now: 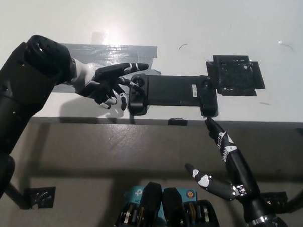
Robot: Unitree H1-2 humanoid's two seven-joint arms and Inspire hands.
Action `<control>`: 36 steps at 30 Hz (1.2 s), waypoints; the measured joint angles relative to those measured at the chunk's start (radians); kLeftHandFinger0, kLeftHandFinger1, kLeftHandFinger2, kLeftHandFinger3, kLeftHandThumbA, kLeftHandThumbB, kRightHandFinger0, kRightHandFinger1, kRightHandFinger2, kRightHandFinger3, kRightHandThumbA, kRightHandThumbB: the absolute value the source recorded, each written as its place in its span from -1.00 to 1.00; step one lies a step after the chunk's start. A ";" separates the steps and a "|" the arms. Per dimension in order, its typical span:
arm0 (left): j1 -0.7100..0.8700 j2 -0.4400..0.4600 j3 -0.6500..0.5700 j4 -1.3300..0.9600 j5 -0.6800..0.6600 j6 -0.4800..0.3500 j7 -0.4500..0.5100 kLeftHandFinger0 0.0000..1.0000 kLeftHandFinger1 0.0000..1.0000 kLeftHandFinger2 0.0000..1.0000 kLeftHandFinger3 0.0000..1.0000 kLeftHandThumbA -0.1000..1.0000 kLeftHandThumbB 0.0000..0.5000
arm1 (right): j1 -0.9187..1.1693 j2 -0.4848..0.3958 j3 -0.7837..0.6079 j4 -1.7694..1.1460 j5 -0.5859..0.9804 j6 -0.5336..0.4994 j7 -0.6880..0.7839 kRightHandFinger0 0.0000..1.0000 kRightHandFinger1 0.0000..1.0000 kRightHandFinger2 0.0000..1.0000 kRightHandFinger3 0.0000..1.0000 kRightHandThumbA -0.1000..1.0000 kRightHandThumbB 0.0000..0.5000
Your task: A controller is being placed at the center of the desk near the left hand and the robot uses its left hand's index finger to press a button at the left area of the controller
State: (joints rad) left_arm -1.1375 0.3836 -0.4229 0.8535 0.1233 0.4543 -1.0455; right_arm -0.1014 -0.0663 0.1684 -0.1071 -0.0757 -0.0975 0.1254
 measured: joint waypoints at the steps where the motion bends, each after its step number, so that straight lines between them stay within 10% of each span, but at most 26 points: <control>1: -0.001 0.000 0.000 0.002 0.000 0.000 0.000 -1.00 -0.88 -0.24 1.00 1.00 0.93 | 0.000 0.000 0.000 0.000 0.000 0.000 0.000 1.00 1.00 1.00 1.00 0.48 -0.18; 13: -0.003 0.020 0.001 -0.001 0.000 0.000 0.001 -0.61 -0.46 0.09 1.00 1.00 0.93 | -0.006 -0.002 -0.001 0.000 0.000 0.001 0.000 1.00 1.00 1.00 1.00 0.48 -0.19; 17: -0.002 0.033 0.003 -0.008 0.000 -0.001 0.000 -0.99 -0.69 -0.10 1.00 1.00 0.87 | -0.014 -0.003 -0.001 0.000 0.000 0.001 0.000 1.00 1.00 1.00 1.00 0.48 -0.22; 26: -0.002 0.038 0.005 -0.007 0.000 0.000 0.000 -0.98 -0.50 0.12 1.00 1.00 0.96 | -0.016 -0.003 -0.001 0.000 0.000 0.001 0.001 1.00 1.00 1.00 1.00 0.50 -0.19; 36: 0.000 0.037 -0.001 -0.009 0.000 0.000 0.000 -1.00 -1.00 -0.31 1.00 1.00 0.90 | -0.021 -0.003 -0.001 0.000 0.000 0.002 0.001 1.00 1.00 1.00 1.00 0.48 -0.19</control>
State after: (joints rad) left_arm -1.1373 0.4202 -0.4238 0.8445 0.1231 0.4545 -1.0458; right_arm -0.1224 -0.0694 0.1677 -0.1071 -0.0757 -0.0952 0.1263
